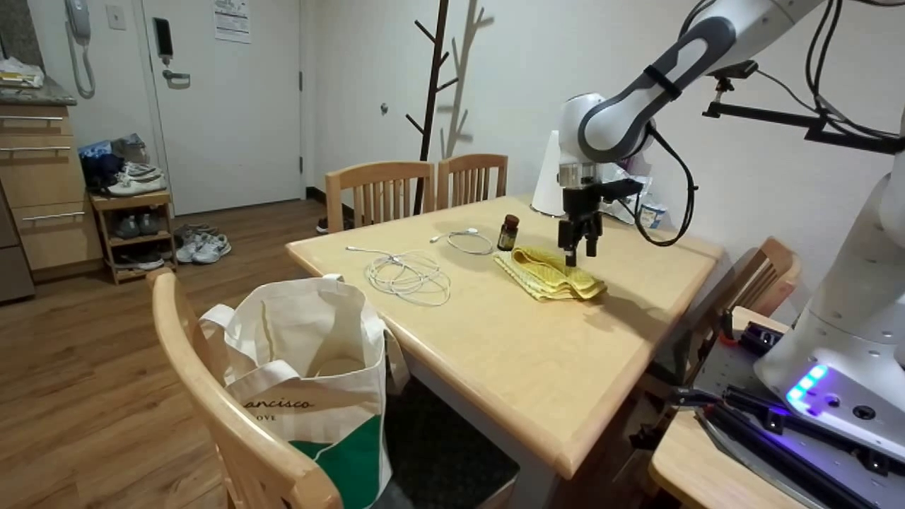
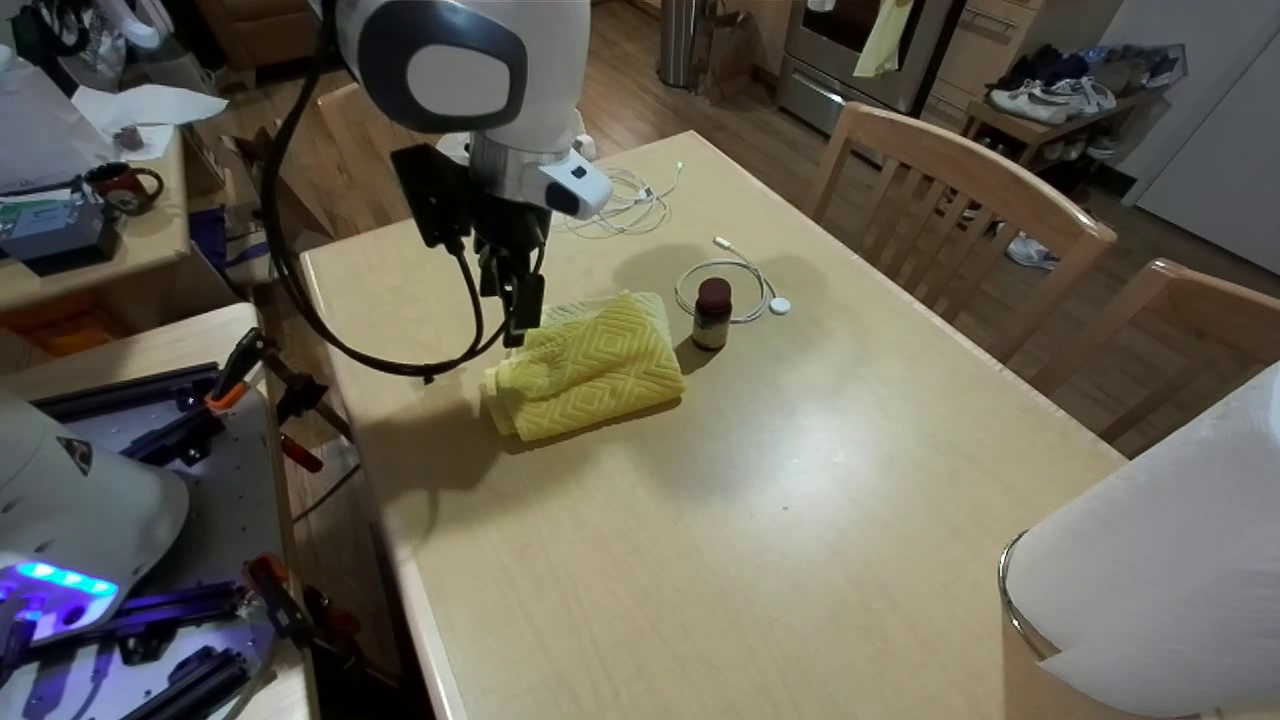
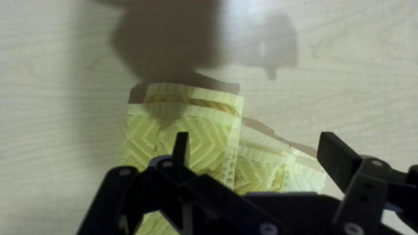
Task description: Use the yellow towel to wipe the table
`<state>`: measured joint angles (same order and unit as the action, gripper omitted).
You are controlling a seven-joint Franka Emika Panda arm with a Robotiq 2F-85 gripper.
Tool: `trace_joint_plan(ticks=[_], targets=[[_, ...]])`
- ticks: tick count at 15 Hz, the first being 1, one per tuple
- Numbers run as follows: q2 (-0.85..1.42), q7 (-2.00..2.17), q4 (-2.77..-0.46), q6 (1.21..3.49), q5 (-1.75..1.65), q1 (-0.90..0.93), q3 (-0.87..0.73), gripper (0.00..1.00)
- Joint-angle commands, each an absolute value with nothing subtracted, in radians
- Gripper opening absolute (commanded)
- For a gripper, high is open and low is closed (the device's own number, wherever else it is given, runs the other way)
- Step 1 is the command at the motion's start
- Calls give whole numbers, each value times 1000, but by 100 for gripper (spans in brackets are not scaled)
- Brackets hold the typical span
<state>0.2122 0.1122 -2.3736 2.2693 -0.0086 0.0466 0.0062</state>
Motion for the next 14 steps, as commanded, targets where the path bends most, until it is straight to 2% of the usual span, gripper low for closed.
trace_joint_plan(ticks=[1,7,9,10,14], targets=[[50,107,-2514,2369,-100,46,-3,100],[-155,88,-2729,2730,-94,29,2,100],[-197,60,-2752,2709,-61,34,3,100],[-128,100,-2699,2698,-81,28,11,100],[-139,99,-2706,2697,-80,28,12,100]])
